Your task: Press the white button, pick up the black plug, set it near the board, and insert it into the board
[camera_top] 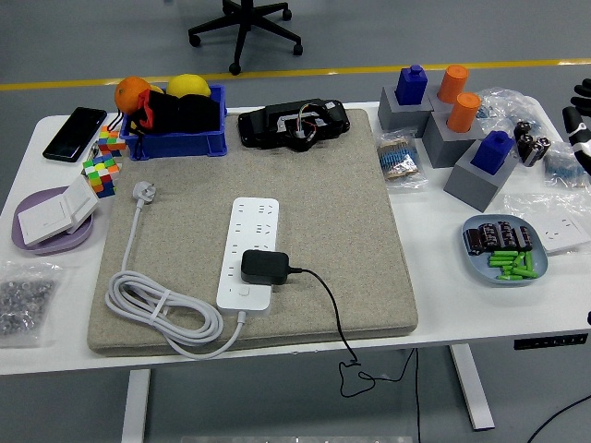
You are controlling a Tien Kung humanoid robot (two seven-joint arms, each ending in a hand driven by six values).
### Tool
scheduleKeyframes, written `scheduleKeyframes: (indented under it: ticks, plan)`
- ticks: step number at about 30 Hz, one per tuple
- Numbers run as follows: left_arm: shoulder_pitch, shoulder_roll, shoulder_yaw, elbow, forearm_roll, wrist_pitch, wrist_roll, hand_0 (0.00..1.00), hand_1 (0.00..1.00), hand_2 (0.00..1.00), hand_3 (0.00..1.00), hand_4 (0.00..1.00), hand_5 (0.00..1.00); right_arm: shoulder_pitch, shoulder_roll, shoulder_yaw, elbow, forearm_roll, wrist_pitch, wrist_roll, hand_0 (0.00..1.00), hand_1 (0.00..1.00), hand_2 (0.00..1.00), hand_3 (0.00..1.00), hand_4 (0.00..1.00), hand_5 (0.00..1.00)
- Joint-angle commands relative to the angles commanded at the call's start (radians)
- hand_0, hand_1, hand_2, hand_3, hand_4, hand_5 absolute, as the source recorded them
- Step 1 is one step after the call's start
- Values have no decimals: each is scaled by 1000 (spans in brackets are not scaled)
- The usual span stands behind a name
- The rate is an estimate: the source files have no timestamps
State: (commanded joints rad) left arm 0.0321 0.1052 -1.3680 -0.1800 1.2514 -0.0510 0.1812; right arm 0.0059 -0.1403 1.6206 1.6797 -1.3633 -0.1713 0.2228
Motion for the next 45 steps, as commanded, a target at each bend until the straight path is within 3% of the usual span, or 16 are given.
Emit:
scheduleKeyframes:
  ticks: [7,14,45]
  plan:
    - [-4,2,9,0,-11,1,-7,655,655,651,651,620,10,-3,9,6,-6,2,0,1,705,646,656,638,809,358]
    - [-12,4,-74,0,54,4,15,655,655,651,651,620,10,4,14,-5,-10,3,0,0,701,646,656,637,805,356]
    - [-36,-1,-31,0,17,2,8,655,655,650,651,621,12,35,-7,-34,-14,3,-1,4,694,637,650,633,791,342]
